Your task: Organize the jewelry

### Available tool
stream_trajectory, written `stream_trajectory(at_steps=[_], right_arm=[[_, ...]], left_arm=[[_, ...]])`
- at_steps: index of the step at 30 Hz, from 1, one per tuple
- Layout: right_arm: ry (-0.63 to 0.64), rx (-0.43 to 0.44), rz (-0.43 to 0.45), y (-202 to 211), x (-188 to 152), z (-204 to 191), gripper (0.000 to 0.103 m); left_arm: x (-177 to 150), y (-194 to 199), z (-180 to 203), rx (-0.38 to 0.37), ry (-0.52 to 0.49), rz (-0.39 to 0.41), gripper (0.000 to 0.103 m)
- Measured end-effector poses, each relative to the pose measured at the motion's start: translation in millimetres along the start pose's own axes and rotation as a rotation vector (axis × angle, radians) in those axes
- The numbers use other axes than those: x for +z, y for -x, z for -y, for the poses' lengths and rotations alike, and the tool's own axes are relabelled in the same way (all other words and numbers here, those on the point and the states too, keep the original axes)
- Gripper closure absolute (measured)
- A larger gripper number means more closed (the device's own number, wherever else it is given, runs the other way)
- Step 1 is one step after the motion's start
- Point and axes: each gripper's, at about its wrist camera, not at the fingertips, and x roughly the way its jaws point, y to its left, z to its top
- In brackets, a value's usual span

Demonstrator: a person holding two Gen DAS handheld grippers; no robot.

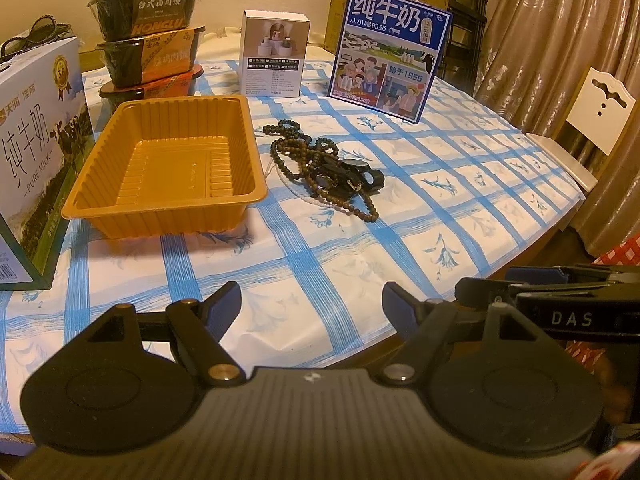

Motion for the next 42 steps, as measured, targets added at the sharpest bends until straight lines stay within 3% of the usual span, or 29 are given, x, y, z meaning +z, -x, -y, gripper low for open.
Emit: stream_trajectory(at_steps=[42], right_arm=[[0.002, -0.001, 0.004, -1.8, 2.9, -1.0, 0.033]], left_arm=[[3.8, 3.6, -0.8, -0.001, 0.007, 0.004, 0.027]])
